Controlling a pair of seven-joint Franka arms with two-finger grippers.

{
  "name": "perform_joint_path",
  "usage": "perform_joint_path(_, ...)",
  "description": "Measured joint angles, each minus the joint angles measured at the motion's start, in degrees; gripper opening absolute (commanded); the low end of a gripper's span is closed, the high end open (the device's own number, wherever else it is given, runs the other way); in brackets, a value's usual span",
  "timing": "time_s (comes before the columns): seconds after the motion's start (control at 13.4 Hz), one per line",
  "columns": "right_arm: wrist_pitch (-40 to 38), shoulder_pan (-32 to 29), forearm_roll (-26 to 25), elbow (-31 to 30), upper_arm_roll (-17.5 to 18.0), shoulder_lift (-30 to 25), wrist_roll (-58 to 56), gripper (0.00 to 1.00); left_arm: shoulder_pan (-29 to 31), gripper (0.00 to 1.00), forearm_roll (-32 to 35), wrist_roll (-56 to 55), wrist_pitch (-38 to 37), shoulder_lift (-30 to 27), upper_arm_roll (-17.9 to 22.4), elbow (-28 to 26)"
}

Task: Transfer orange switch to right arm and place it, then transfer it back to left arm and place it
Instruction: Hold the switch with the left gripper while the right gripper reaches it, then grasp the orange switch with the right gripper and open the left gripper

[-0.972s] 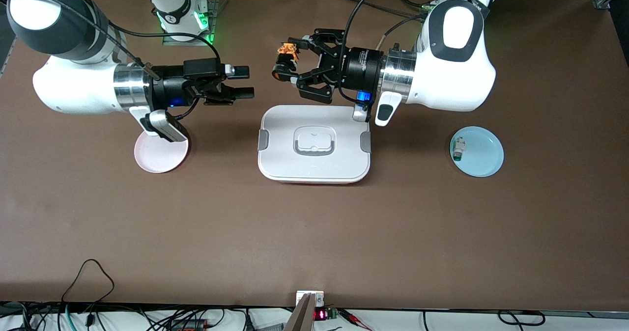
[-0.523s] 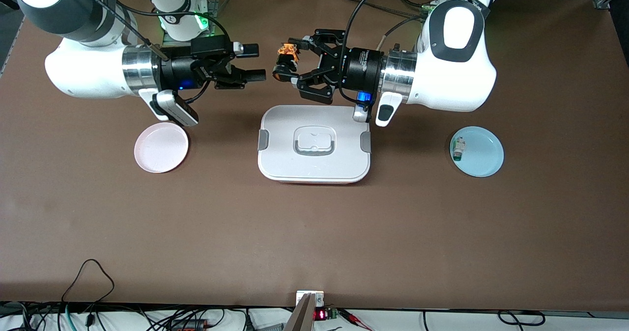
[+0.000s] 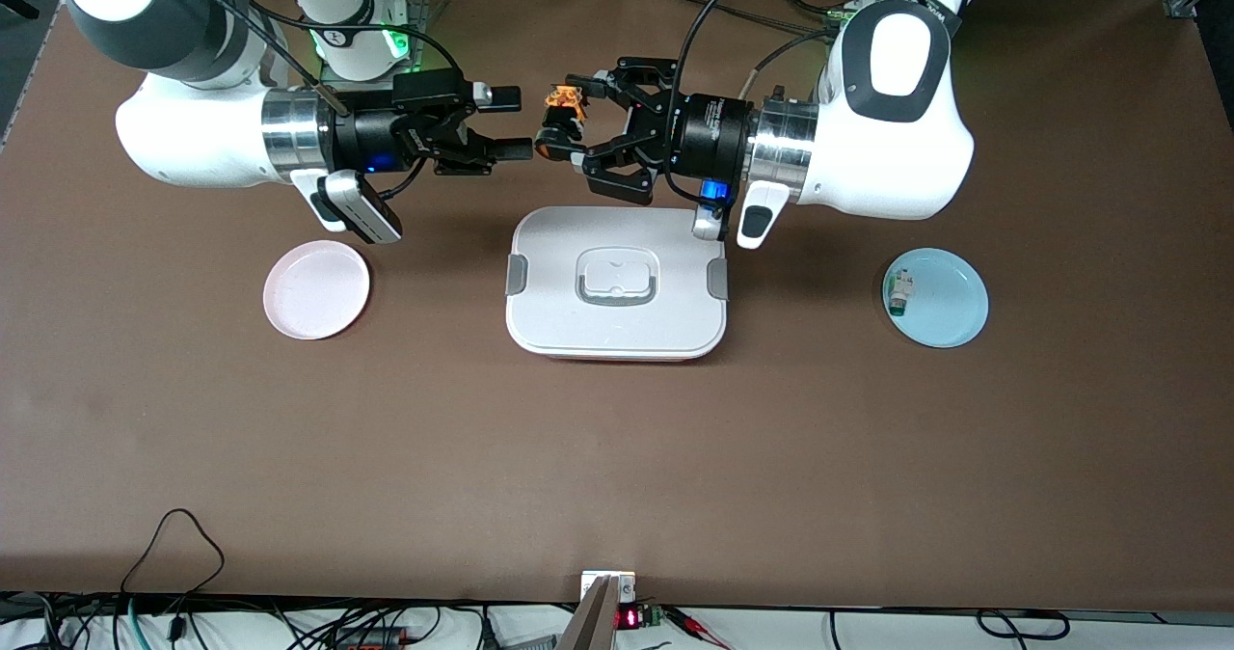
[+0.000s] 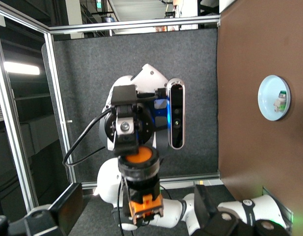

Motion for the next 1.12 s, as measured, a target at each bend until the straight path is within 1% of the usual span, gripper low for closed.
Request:
perform_joint_path(0.15,2.06,0.90,3.16,-0.17,0.14,0.41,-1.88,1.00,0.00,0.15,0.00,0.00,0.00,0.00,0.00,0.01)
perform_joint_path(0.3,4.61,2.28,4.96,-0.18,0.28,0.81,-2.95,1.00,0.00,0.15,0.00,0.00,0.00,0.00,0.00,0.01)
perform_joint_path(0.75,5.77,2.95,5.39,-0.18,0.35,0.82,-5.40,0.94,0.00,0.15,0.00,0.00,0.00,0.00,0.00,0.01)
perform_joint_path(0.97,5.77,3.21,5.41,-0.18,0.39,0.67,-5.84,0.94,0.00,0.15,0.00,0.00,-0.05,0.00,0.00,0.01)
perform_joint_path(1.12,5.77,3.67,5.41,-0.18,0.40,0.67,-5.95,0.90,0.00,0.15,0.00,0.00,-0.10,0.00,0.00,0.01)
